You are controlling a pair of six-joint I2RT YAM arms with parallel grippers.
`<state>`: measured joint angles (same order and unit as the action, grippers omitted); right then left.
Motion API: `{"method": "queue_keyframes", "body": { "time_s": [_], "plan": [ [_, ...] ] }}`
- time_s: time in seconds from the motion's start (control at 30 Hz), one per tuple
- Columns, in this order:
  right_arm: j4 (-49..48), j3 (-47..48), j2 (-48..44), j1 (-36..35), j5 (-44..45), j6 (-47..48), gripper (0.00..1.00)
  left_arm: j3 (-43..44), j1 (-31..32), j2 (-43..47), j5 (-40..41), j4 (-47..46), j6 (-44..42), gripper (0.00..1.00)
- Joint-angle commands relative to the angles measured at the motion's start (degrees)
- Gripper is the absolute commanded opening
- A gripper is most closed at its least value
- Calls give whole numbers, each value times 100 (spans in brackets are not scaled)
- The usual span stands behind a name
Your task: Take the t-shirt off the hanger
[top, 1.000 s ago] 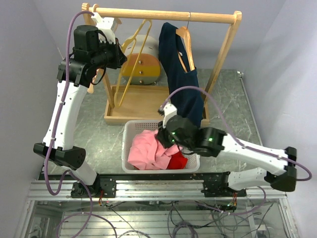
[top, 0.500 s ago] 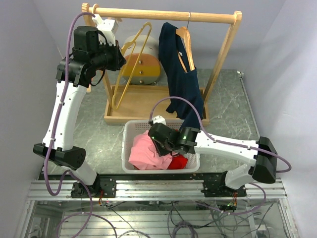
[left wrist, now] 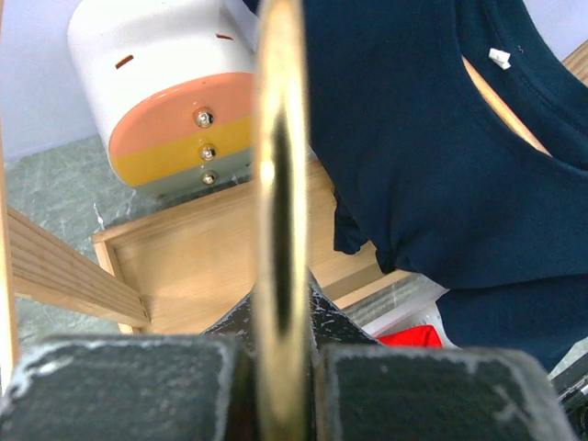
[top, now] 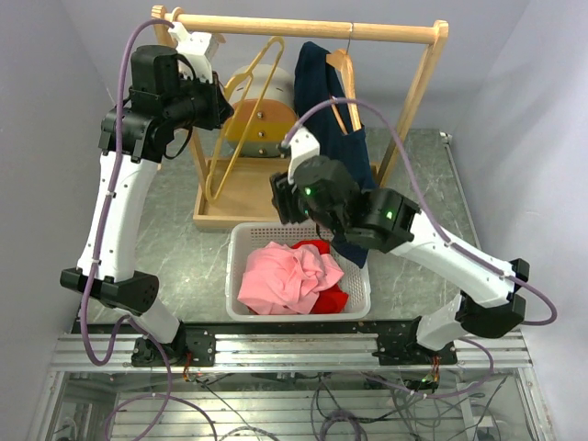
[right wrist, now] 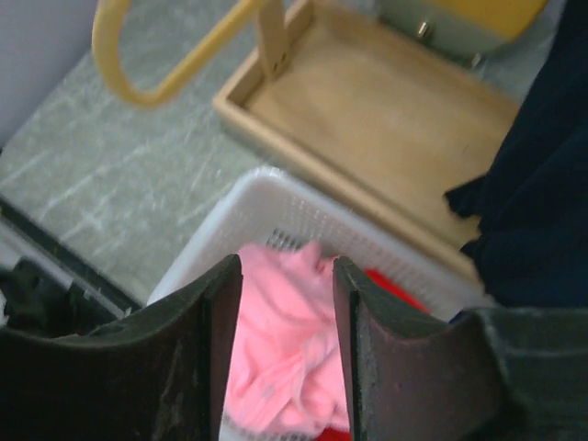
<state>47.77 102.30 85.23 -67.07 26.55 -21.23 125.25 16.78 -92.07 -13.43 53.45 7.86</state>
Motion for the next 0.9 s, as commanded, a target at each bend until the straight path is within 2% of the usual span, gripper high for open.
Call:
{"method": "queue_keyframes", "body": {
  "time_s": [0.0, 0.17, 0.37, 0.57, 0.87],
  "plan": [
    [-784, 743, 342, 616, 163, 1027, 41, 241, -36, 4, -231, 99, -112, 7],
    [-2218, 1466, 780, 1685, -885, 1337, 36, 92, -42, 175, -305, 308, -192, 7],
    [-3154, 2264, 1477, 2045, -1432, 1520, 31, -108, -40, 388, -301, 461, -246, 7],
    [-3586, 2838, 2043, 2361, -2056, 1365, 29, -89, -34, 466, -532, 442, -152, 7],
    [-3970, 3127, 2600, 2766, -2620, 1053, 29, -107, -26, 553, -843, 503, -96, 7]
  ]
}}
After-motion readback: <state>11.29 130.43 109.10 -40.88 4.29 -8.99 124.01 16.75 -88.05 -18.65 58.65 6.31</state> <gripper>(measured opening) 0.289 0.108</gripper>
